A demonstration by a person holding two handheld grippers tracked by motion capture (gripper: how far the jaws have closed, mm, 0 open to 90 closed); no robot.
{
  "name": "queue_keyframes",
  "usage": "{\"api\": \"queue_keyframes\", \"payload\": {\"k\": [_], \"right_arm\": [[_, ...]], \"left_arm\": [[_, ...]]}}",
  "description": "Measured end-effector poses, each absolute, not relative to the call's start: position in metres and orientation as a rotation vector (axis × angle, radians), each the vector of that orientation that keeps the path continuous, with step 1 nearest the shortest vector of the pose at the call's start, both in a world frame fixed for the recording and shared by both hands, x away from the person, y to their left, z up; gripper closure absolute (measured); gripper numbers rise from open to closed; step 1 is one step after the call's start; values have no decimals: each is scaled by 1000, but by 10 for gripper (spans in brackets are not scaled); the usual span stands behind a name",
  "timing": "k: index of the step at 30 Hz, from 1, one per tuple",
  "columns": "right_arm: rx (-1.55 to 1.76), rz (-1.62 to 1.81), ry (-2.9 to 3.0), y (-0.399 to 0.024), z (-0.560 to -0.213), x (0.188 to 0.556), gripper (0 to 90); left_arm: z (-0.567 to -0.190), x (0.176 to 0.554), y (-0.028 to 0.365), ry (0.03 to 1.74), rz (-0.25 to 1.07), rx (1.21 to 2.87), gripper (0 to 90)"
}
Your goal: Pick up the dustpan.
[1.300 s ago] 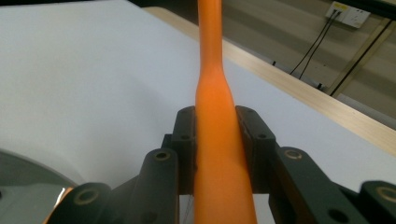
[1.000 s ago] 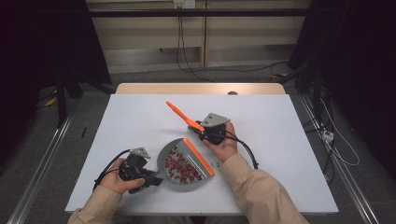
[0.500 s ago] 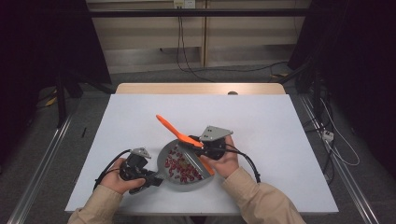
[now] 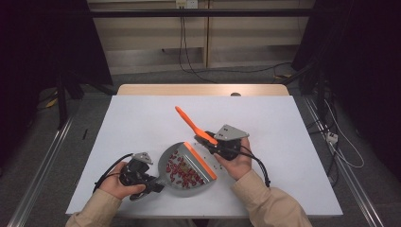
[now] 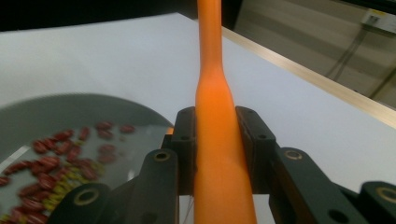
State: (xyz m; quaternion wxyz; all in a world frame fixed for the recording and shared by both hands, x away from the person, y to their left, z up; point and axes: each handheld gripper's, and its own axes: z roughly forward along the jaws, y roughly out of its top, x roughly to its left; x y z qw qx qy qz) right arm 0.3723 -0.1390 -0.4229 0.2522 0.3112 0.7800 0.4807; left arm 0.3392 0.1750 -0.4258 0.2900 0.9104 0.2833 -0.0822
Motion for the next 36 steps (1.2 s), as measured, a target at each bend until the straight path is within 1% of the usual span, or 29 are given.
{"api": "queue_keyframes", "payload": {"k": [5, 10, 14, 20, 25, 27, 32, 36], "right_arm": [[903, 1207, 2091, -154, -433, 379, 714], [929, 1219, 2081, -142, -445, 396, 714], [912, 1222, 2113, -123, -446, 386, 709], [895, 1314, 2139, -100, -444, 366, 709], [906, 1457, 2101, -95, -433, 361, 714], [914, 1463, 2089, -98, -429, 363, 713], [978, 1443, 2025, -124, -421, 367, 713], [1004, 1342, 2005, -144, -424, 364, 714]], "left_arm": [[-426, 342, 173, 791, -227, 2409, 626], [-426, 345, 170, 794, -239, 2416, 626], [-427, 345, 169, 797, -246, 2415, 626], [-427, 345, 169, 799, -251, 2409, 626], [-427, 344, 170, 782, -254, 2419, 627], [-427, 342, 170, 775, -257, 2418, 626], [-426, 338, 170, 742, -256, 2434, 626], [-426, 335, 169, 720, -269, 2442, 626]]}}
